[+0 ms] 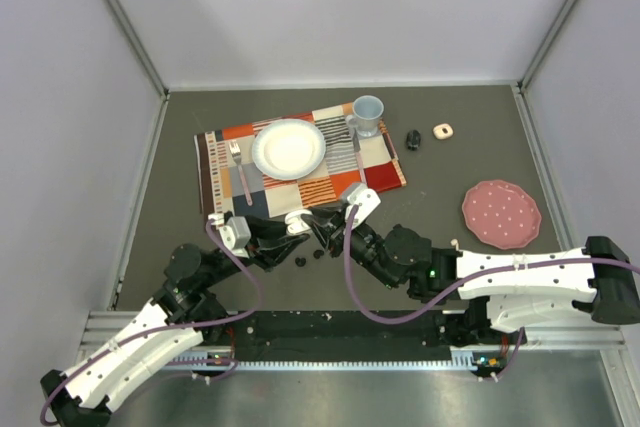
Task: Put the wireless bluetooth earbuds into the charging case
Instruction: Insert the right earbud into the right side groove of the charging case.
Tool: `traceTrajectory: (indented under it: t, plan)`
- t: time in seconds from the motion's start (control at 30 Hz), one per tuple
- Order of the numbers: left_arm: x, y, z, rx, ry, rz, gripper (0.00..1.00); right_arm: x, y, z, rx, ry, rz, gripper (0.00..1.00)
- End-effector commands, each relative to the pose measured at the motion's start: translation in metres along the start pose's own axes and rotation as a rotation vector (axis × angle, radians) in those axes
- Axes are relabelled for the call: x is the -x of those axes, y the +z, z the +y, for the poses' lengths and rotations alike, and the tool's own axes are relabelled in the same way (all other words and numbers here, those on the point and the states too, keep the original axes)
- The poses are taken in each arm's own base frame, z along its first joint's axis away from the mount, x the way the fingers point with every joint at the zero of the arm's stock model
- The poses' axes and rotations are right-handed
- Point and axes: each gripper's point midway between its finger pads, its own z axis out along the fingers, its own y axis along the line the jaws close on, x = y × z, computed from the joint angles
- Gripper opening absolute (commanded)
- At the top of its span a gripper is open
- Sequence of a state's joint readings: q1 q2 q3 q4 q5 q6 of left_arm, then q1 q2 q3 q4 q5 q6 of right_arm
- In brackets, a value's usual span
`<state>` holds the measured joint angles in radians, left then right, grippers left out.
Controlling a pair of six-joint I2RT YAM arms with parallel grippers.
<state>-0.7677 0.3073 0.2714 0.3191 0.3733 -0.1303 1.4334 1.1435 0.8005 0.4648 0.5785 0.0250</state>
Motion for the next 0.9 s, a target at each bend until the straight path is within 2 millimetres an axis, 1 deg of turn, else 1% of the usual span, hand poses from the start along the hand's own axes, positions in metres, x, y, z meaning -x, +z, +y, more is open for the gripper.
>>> traceTrajectory:
  t: [0.0,0.23,0.33,0.43,0.63,0.83,0.87]
  plan:
    - [0.023,0.001,-0.002,-0.005,0.036,-0.075,0.0,0.012,0.001,0.007,0.014,0.0,-0.028,0.04]
    - [0.03,-0.001,0.002,0.023,0.045,-0.099,0.0,0.0,0.0,0.016,0.047,-0.018,0.003,0.04]
    - [0.031,-0.001,0.002,0.023,0.044,-0.099,0.0,-0.005,0.0,0.016,0.045,-0.027,0.017,0.04]
    - [0.032,-0.001,0.002,0.025,0.043,-0.104,0.0,-0.008,-0.001,0.012,0.02,-0.034,0.027,0.05]
    - [0.033,-0.002,0.004,0.035,0.048,-0.114,0.0,-0.008,-0.004,0.014,0.034,-0.032,0.025,0.05]
    - [0.033,-0.007,-0.002,0.005,0.101,-0.153,0.0,-0.006,-0.003,0.02,0.05,-0.022,0.016,0.05]
    - [0.029,-0.008,-0.002,0.003,0.108,-0.157,0.0,-0.006,-0.003,0.02,0.047,-0.022,0.013,0.05]
